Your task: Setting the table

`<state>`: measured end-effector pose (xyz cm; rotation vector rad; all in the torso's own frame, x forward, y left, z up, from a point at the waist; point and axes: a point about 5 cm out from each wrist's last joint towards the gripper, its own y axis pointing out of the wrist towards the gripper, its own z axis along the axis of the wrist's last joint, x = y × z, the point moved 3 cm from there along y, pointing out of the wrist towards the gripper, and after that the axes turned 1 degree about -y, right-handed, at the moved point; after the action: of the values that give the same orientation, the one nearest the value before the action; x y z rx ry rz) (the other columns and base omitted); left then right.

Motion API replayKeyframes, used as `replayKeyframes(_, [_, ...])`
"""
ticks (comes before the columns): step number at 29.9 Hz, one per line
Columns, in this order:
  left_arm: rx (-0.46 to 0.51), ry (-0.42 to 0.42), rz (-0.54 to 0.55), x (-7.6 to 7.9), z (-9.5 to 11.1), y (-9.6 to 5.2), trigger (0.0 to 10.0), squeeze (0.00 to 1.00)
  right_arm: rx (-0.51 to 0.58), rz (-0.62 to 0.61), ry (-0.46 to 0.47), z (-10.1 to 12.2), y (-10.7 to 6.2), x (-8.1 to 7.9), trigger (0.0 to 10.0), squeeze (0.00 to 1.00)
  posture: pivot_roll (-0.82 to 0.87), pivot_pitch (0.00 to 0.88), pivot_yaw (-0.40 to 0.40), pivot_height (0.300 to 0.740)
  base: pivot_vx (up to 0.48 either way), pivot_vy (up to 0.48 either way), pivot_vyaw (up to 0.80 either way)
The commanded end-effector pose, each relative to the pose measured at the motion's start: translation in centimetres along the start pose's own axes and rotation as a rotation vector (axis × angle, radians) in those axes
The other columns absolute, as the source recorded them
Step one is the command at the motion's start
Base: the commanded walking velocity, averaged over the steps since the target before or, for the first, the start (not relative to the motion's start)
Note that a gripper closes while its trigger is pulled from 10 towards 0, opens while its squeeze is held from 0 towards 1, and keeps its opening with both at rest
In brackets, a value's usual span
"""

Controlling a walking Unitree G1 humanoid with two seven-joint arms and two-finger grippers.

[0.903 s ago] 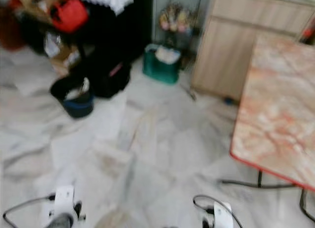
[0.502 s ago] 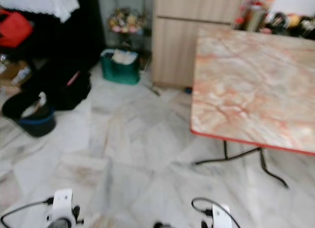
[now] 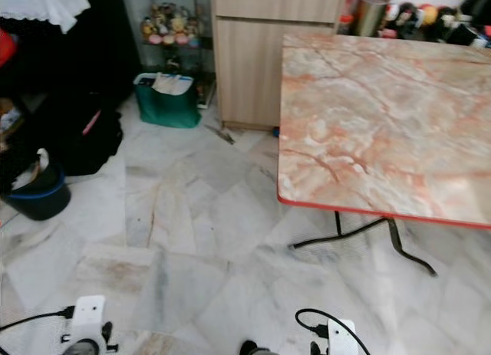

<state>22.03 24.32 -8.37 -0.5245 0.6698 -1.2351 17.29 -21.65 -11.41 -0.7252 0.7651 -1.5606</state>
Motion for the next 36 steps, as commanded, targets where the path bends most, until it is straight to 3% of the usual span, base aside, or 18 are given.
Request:
replayKeyframes(1, [-0.013, 0.024, -0.009, 0.1, 0.0, 0.1, 10.0, 0.0, -0.004, -0.016, 0.026, -0.3, -0.1, 0.0, 10.0, 0.0, 0.0, 0.134, 0.013, 0.74, 0.0, -0.337, 0.0])
replayKeyframes(8, [-0.002, 0.021, 0.002, -0.5, 0.2, 0.1, 10.0, 0.0, -0.014, -0.055, 0.029, -0.4, 0.0, 0.0, 10.0, 0.0, 0.04, 0.13, 0.016, 0.74, 0.0, -0.338, 0.0])
replayKeyframes(13, [-0.021, 0.024, 0.011, -0.8, -0.7, -0.1, 10.0, 0.0, -0.013, -0.066, 0.038, -0.5, -0.1, 0.0, 10.0, 0.0, 0.03, 0.141, 0.017, 0.74, 0.0, -0.321, -0.71])
replayKeyframes(36, [-0.036, 0.012, -0.008, -0.1, -1.0, -0.2, 10.0, 0.0, 0.002, -0.072, 0.005, -0.3, -0.1, 0.2, 10.0, 0.0, 0.01, 0.15, 0.01, 0.74, 0.0, -0.278, 0.0])
